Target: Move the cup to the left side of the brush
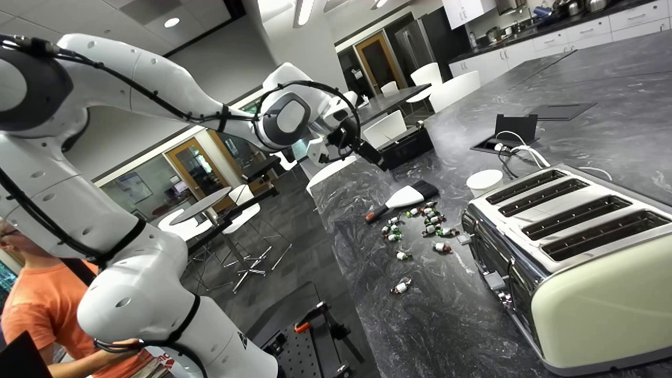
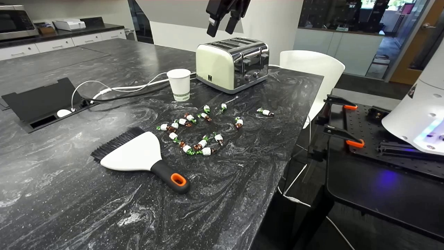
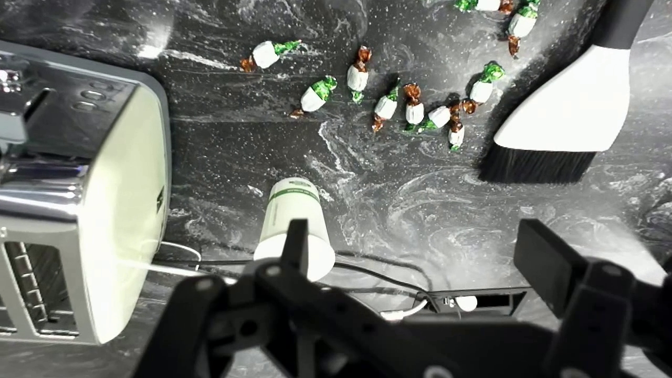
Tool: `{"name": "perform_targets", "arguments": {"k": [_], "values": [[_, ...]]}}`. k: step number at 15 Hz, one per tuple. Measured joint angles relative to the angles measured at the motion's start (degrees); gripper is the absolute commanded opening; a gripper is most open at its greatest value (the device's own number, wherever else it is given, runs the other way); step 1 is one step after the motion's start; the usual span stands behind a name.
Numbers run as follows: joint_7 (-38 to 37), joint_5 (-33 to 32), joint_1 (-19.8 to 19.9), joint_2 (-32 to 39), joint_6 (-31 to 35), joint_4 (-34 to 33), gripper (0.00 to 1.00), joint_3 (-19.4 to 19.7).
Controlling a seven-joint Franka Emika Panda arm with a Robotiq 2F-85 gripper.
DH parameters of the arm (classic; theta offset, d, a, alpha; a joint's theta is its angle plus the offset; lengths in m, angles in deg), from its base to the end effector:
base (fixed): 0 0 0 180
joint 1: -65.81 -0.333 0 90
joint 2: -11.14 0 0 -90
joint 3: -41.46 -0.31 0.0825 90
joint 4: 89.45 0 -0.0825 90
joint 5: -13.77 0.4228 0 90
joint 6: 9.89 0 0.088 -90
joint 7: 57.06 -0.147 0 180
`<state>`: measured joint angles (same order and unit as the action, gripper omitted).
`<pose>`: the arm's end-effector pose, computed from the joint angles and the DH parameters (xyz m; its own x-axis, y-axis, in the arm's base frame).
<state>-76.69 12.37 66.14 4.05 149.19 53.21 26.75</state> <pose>0.5212 0.1324 0.3048 0.9186 -0.0783 0.3875 -0.0482 -0.9951 -0.0869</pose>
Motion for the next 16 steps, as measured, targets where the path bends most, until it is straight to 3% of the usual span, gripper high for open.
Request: {"name": "perform_targets", "arguments": {"k": [3, 6, 8, 12, 16], "values": [[-2.8, -3.4, 0.0, 5.2, -0.2, -4.9, 1.0, 1.2], [-12.1, -17.7, 0.8, 13.8, -4.6, -14.4, 1.0, 2.0], [-15.7, -23.2, -1.1, 19.6, -8.6, -21.2, 1.0, 4.0], [-13.9, -20.6, -8.2, 30.9, -14.7, -34.2, 1.0, 9.7], [-7.3, -12.0, -9.9, 39.8, -17.2, -44.7, 1.0, 10.7]]}}
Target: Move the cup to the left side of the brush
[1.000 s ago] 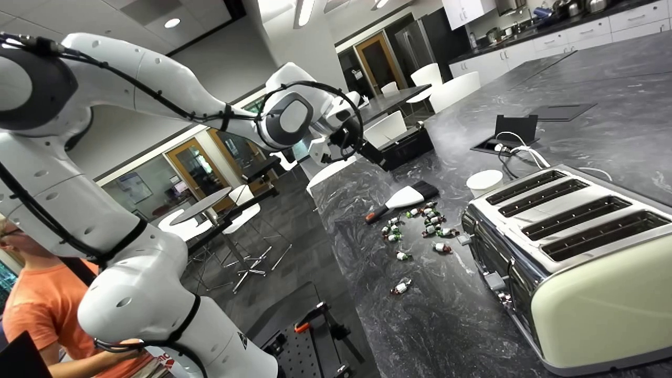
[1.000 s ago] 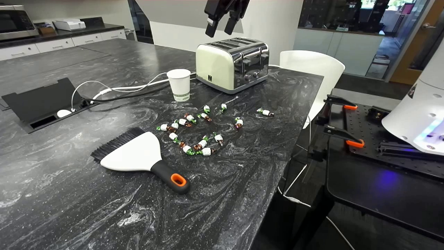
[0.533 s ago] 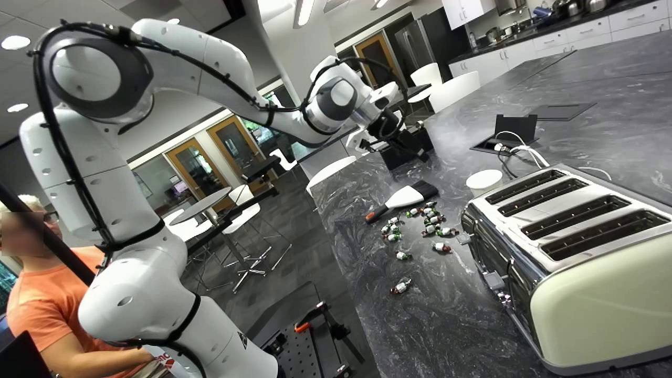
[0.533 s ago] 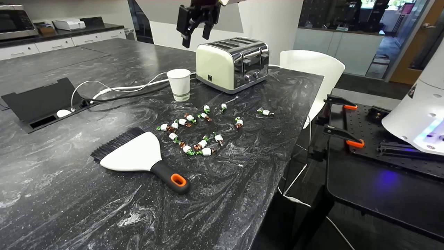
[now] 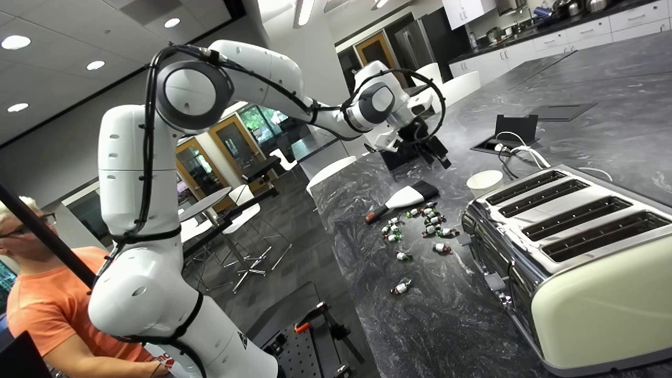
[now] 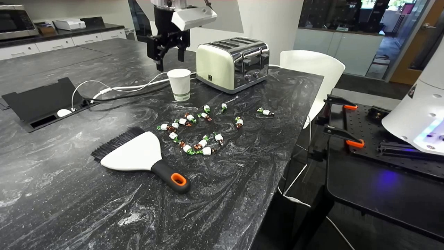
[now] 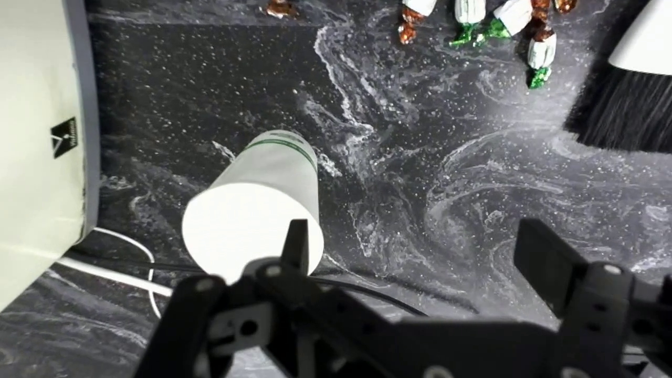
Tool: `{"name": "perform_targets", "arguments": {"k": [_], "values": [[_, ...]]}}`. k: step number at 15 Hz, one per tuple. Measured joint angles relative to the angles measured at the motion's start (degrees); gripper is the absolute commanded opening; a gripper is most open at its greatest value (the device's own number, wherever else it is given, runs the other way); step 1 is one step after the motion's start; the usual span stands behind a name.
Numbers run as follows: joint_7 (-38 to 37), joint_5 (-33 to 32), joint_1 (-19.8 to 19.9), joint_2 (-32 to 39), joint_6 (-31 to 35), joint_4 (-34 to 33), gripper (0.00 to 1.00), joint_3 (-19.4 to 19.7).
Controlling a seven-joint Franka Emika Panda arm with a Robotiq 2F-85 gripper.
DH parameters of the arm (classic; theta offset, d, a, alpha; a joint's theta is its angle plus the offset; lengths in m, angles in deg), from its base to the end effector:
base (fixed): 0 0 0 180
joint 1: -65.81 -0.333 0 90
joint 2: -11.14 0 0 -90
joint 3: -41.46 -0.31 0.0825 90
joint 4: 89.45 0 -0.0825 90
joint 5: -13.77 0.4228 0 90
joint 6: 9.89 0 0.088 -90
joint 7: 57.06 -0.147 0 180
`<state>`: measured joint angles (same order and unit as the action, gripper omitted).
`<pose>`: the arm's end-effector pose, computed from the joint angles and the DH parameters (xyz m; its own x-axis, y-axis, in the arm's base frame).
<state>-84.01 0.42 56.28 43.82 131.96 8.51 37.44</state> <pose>0.7085 0.1621 0.2107 0.9708 -0.0728 0.2286 -0.0839 -0.9957 0.0390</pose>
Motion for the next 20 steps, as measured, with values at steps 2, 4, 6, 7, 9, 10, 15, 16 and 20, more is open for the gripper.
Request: {"name": "perform_targets", "arguments": {"k": [2, 4, 6, 7, 9, 10, 15, 16, 20], "values": [[2.3, 3.7, 0.0, 3.3, 0.0, -4.1, 1.0, 0.9], [3.2, 6.5, 0.3, 5.6, 0.0, -7.4, 1.0, 2.0], [3.3, 8.6, 0.6, 7.5, 0.0, -10.0, 1.0, 2.7], [3.3, 9.3, 0.8, 8.3, 0.0, -11.0, 1.0, 3.0], [3.3, 10.4, 0.8, 9.9, -0.2, -12.7, 1.0, 3.6], [3.3, 10.6, 0.8, 10.7, -0.3, -13.3, 1.0, 3.7], [3.2, 10.6, 0.0, 13.7, -0.8, -15.5, 0.59, 5.0], [3.2, 10.6, -0.1, 14.2, -0.8, -15.8, 0.49, 5.3], [3.1, 10.6, -0.2, 15.3, -0.8, -16.8, 0.19, 5.7]]}}
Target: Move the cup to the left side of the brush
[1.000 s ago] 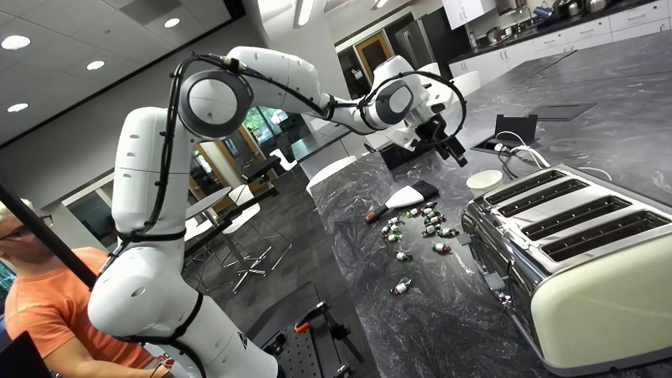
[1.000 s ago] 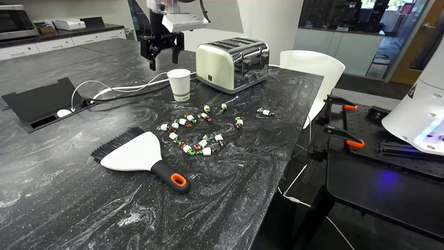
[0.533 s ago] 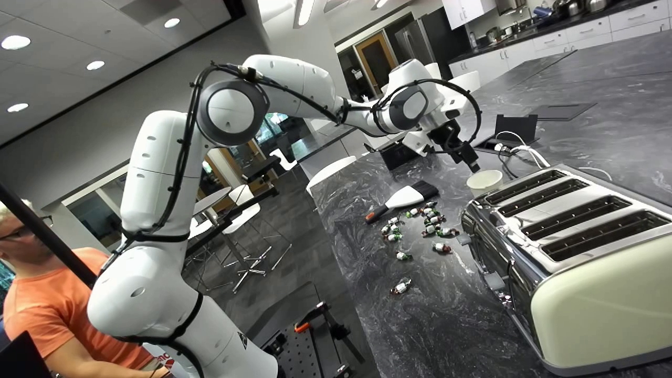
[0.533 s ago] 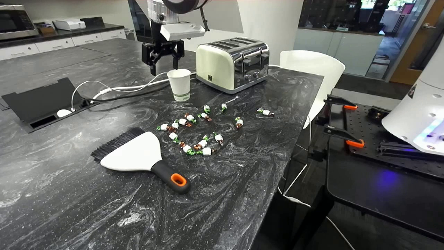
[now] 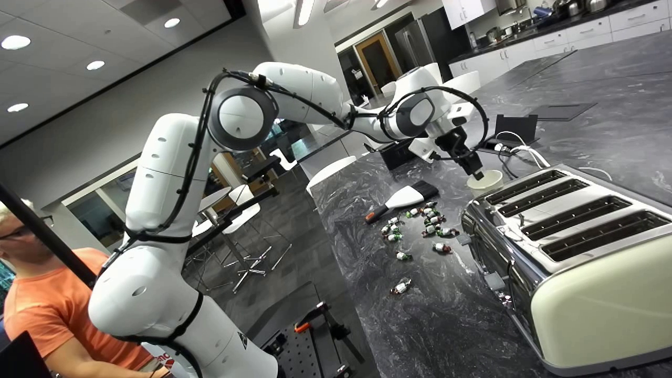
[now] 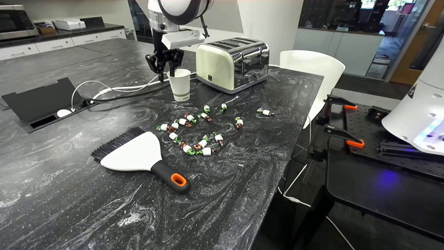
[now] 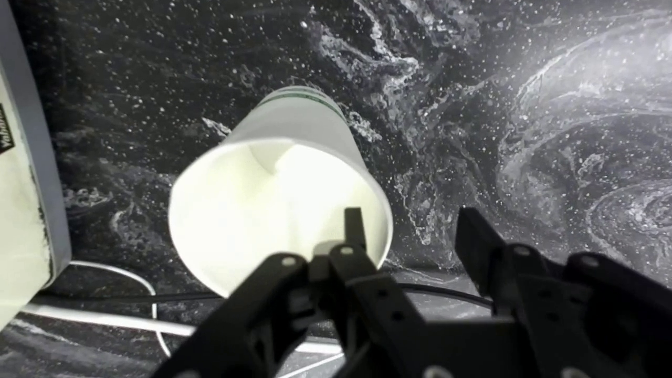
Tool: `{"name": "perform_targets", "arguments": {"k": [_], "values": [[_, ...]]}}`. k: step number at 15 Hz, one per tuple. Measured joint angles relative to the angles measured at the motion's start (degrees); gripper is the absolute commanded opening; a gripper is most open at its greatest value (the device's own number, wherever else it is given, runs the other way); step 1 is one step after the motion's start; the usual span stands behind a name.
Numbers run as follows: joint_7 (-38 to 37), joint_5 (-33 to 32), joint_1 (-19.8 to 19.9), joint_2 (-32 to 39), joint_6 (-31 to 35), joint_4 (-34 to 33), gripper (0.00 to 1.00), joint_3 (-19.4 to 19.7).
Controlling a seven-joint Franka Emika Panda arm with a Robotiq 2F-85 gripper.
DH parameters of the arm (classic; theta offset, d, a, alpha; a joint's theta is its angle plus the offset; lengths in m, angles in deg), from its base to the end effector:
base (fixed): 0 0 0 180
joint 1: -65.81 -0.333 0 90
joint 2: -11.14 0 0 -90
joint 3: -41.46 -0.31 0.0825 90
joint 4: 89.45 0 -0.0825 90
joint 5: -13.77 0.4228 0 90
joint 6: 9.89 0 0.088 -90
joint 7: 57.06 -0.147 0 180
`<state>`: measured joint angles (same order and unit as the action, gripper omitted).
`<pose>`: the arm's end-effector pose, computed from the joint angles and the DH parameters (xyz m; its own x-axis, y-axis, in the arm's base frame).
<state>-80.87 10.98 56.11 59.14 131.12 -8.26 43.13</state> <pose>0.7737 0.1116 0.1503 0.9515 -0.2247 0.2101 -0.2239 -0.9742 -0.0278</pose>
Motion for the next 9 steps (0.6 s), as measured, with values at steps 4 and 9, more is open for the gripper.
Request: {"name": "perform_targets", "arguments": {"k": [4, 9], "values": [[0.0, 0.0, -0.1, 0.5, 0.0, -0.5, 0.0, 0.2], [-0.4, 0.0, -0.7, 0.7, 0.0, -1.0, 0.0, 1.4]]}}
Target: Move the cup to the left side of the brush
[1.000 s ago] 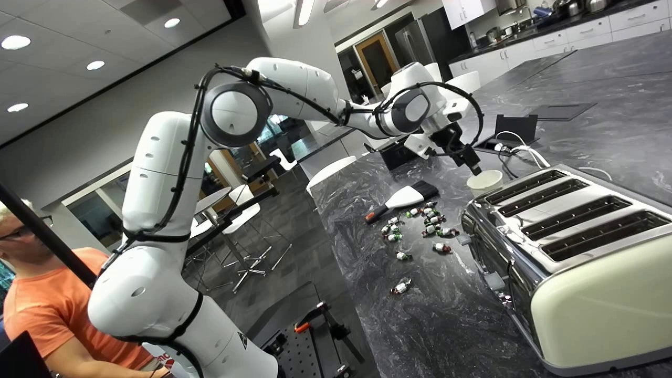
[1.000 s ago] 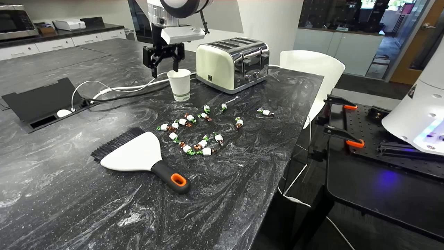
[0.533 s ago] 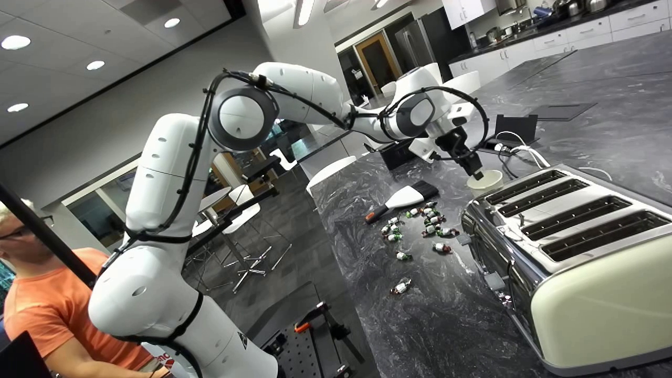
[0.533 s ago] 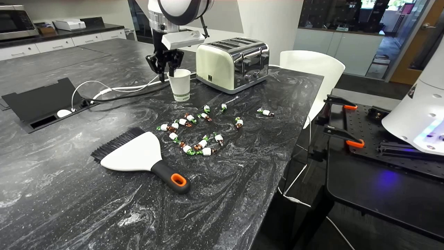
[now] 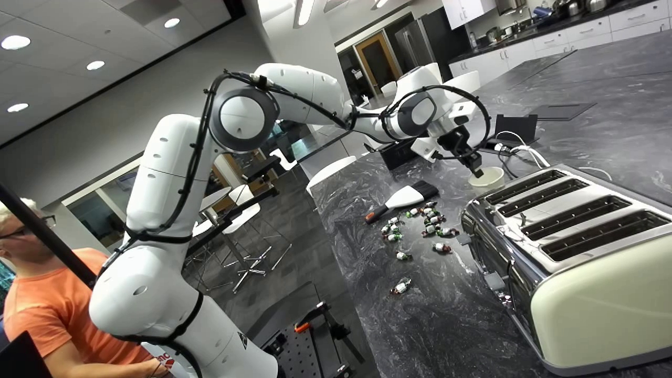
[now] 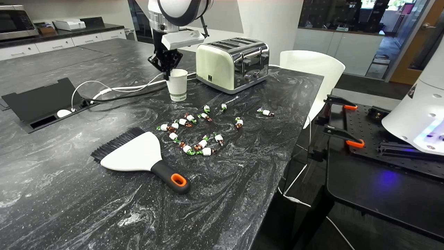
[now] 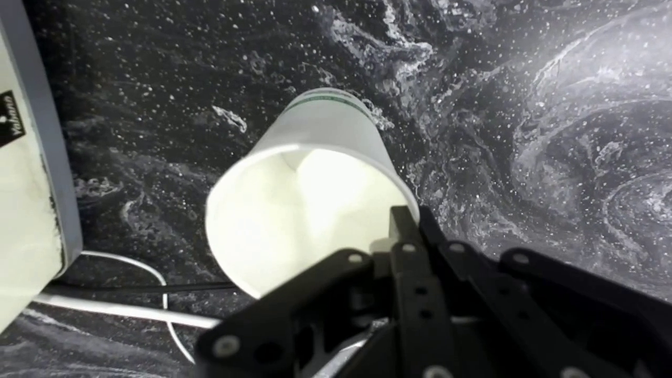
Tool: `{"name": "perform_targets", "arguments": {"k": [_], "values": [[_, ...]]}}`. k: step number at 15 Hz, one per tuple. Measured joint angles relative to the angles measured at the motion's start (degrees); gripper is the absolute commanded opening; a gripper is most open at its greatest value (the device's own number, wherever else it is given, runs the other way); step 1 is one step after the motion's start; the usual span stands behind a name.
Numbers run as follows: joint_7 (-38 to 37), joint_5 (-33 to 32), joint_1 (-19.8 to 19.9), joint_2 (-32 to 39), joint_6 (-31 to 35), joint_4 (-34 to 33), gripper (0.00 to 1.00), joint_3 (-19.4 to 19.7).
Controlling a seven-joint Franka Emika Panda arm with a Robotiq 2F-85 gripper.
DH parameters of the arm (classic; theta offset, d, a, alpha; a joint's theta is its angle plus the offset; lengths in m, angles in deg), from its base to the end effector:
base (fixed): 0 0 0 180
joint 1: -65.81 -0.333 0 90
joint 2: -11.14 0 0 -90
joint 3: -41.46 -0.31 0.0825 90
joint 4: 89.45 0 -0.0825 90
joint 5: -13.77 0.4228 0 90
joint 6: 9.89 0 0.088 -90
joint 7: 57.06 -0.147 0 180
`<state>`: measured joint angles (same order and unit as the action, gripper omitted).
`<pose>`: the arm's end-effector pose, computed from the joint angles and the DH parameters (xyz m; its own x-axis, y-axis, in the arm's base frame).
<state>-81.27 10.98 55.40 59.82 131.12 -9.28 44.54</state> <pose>0.7783 0.1059 0.1504 0.9472 -0.2309 0.2226 -0.2336 -0.9722 -0.0144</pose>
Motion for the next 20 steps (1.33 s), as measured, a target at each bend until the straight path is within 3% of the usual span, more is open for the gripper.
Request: {"name": "perform_targets", "arguments": {"k": [5, 10, 15, 20], "values": [[-0.9, -0.1, -2.6, -2.0, 0.2, 0.1, 0.01, 0.4], [-0.9, -1.5, -9.1, -8.4, 2.1, 3.3, 0.01, -0.6], [-0.9, -3.8, -15.6, -9.9, 10.7, 6.4, 0.01, -2.8], [-0.9, -5.4, -20.6, -6.8, 19.9, 6.7, 0.01, -2.0]]}}
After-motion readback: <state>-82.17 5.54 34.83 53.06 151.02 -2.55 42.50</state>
